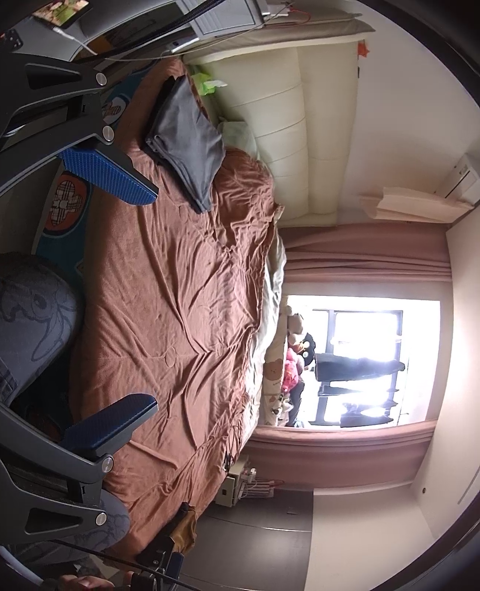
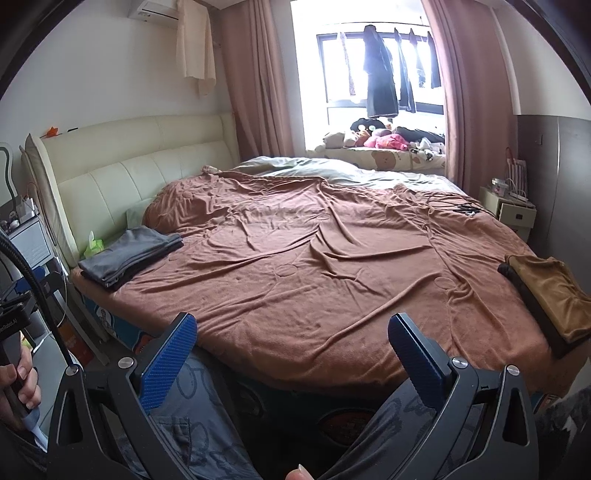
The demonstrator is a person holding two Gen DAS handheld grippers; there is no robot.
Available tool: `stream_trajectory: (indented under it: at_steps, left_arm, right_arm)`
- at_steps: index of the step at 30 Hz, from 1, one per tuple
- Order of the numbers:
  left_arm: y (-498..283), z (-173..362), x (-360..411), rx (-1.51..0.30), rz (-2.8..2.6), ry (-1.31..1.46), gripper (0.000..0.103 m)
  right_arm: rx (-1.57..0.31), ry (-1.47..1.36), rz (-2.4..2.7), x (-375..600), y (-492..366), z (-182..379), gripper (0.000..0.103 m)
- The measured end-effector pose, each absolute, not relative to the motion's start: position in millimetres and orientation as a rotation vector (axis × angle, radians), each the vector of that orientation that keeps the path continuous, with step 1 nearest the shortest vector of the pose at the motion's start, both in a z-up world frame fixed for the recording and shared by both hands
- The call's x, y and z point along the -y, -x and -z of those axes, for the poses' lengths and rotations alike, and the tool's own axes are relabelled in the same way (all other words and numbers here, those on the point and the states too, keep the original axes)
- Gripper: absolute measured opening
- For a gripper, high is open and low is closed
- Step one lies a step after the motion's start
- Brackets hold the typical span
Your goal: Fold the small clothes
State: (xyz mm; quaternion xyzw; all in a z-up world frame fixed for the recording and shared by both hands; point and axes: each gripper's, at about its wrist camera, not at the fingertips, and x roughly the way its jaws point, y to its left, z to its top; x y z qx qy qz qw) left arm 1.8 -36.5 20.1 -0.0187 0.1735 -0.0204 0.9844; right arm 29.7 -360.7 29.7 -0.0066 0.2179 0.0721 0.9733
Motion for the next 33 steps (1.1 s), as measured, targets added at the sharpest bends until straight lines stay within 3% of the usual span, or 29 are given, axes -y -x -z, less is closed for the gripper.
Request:
stream_trajectory:
  at_steps: [33]
  left_arm:
    - [18, -23, 22, -0.325, 0.038, 0.061, 0.103]
  right_arm:
    - [-0.45, 0.046, -0.141, 359, -29, -32, 0.103]
